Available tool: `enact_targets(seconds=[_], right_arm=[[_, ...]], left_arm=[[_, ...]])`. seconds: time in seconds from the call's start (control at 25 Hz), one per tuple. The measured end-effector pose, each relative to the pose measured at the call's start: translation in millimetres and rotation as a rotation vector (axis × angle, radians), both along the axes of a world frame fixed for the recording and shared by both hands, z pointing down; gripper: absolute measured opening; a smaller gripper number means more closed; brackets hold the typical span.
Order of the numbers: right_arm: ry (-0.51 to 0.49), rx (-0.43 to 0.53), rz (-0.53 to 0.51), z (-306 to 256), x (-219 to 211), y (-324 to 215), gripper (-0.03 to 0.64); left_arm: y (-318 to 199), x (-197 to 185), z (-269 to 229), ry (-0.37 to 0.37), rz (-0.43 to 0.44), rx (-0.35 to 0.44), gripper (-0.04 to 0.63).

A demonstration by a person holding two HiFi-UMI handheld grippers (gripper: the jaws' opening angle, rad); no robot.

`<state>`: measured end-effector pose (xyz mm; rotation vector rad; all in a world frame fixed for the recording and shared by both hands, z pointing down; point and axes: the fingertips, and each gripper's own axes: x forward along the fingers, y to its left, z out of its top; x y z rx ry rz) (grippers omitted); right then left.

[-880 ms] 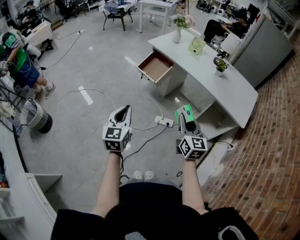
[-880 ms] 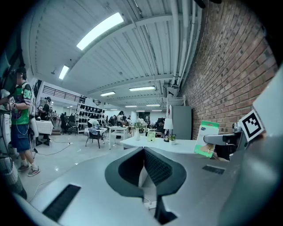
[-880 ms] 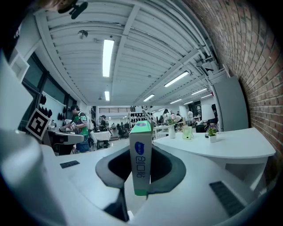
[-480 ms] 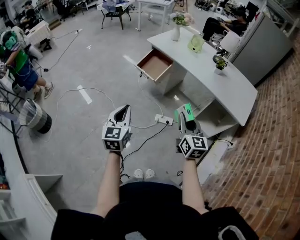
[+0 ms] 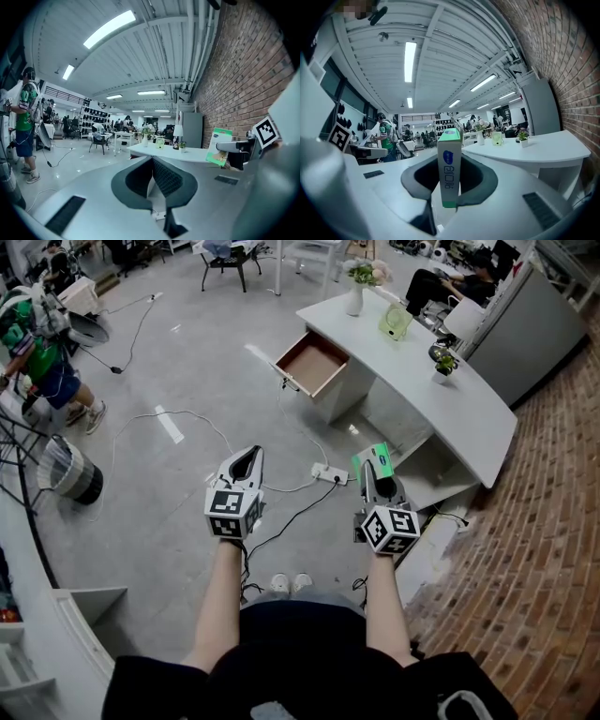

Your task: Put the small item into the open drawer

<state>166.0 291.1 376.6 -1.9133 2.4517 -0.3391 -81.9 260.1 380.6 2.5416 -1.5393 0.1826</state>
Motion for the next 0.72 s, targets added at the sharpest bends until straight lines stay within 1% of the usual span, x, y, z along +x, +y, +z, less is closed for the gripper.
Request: enact_targets(seconds=[0.24,0.4,0.64,0.72], right_arm=[[0.015,0.01,0.023,-7.9,-10.0,-1.9,0.083],[-0.009,0.032,0.032,-11.8,-8.4,-7.5,0.083],[-0.019,0.042,0.043,-12.8,-5.1,-33.8,0.083],[-0.006,0.031,0.044,-12.4,-5.5,-44.7,0.083]], left_arm=[[-7.8,-12.9,-0.6,0.003,0.015,0.013,0.021],[-13.4,-17.8,-0.2,-0.002,0.018,0.016,0.021],[-35.7,-21.1,6.5,0.002,0.015,0.005,0.021],[-45.9,-20.4,9.7,0.001,0.016,0.002,0.021]])
